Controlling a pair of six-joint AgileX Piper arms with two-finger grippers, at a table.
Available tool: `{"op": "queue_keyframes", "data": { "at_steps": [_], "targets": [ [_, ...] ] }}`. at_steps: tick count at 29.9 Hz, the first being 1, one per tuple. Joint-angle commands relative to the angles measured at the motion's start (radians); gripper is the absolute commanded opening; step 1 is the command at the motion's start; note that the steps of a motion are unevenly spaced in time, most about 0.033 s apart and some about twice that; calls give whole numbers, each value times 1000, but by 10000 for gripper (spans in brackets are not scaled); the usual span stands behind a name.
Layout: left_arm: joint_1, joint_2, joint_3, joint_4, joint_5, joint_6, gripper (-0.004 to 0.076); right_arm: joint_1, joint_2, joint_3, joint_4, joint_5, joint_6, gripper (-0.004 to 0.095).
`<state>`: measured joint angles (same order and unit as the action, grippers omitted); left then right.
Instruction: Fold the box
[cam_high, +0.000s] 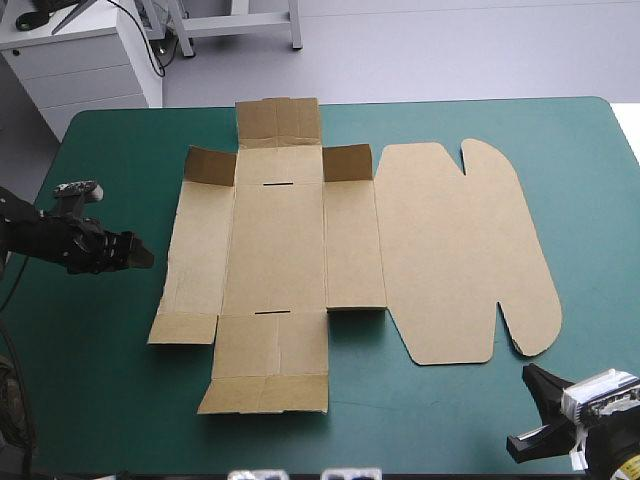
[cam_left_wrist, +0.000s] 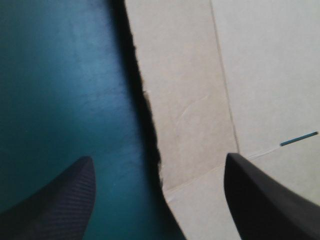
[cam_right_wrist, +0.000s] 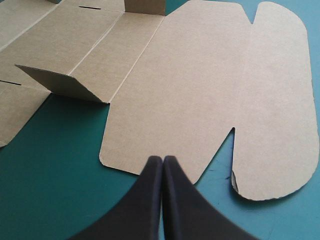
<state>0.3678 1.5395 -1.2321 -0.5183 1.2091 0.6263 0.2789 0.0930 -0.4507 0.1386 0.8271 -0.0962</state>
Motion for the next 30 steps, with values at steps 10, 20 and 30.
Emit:
{"op": "queue_keyframes", "data": {
  "at_steps": [10,20,30],
  "targets": [
    [3,33,-31,32,78,-60,524,0,12,-24,4,-73,-2,-19],
    [3,139,61,-66,84,3,524,0,12,-24,4,-73,-2,-19],
    [3,202,189,-323,76,186,524,0,12,-24,4,-73,-4,-19]
  ]
}}
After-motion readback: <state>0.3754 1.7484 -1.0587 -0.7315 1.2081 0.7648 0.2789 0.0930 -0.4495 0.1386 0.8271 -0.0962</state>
